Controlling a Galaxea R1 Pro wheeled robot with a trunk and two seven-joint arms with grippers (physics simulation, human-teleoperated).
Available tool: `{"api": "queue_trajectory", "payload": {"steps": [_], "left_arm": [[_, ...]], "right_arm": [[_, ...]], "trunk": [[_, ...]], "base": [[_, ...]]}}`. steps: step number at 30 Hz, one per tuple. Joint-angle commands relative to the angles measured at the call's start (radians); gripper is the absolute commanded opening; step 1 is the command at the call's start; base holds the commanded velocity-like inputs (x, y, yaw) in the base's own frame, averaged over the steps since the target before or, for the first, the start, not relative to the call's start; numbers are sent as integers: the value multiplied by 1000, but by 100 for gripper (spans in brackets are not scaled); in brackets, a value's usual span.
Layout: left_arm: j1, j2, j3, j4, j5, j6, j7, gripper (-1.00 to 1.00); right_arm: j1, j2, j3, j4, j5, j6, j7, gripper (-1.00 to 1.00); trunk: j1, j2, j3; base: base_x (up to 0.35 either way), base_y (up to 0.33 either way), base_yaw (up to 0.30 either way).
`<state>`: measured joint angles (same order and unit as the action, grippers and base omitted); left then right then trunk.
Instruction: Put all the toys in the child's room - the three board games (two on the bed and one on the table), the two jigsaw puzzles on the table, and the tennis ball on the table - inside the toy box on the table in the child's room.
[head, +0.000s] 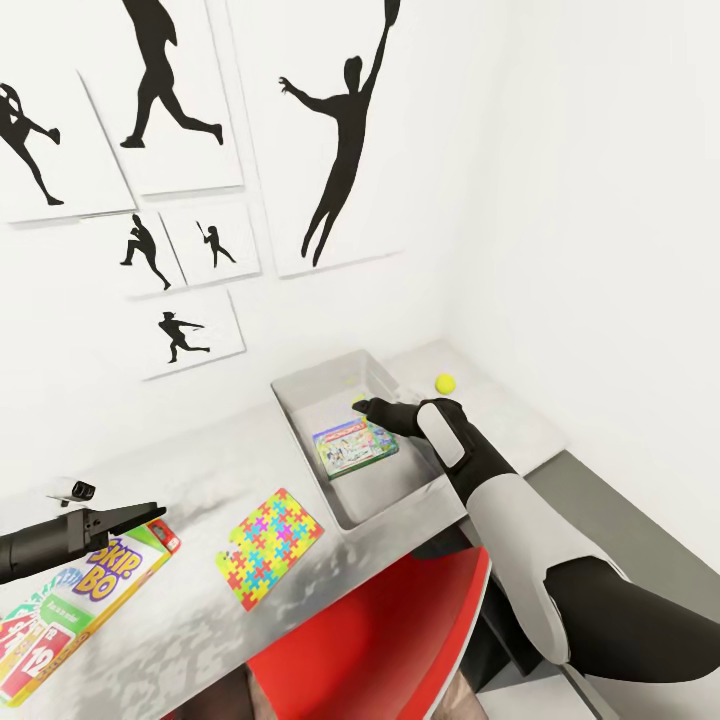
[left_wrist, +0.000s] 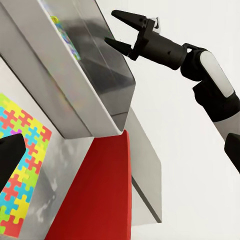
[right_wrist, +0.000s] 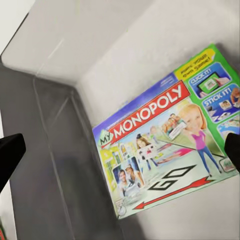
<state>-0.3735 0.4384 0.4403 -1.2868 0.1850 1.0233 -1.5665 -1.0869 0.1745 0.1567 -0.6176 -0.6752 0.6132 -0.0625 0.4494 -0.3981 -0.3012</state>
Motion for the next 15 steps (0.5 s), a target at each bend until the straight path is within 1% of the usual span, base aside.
{"api": "queue_trajectory", "payload": {"steps": [1,15], "left_arm": [[-1,0,0,0,-1,11,-4,100],[-1,0,0,0,-1,11,-4,100]], "right_arm": [[-1,0,1,-1,-7,3,-7,100],[-1,0,1,-2,-6,1,-7,100]], "trunk": [[1,-2,-2],[1,-2,-2]], "base": [[0,0,0],[0,0,0]]}}
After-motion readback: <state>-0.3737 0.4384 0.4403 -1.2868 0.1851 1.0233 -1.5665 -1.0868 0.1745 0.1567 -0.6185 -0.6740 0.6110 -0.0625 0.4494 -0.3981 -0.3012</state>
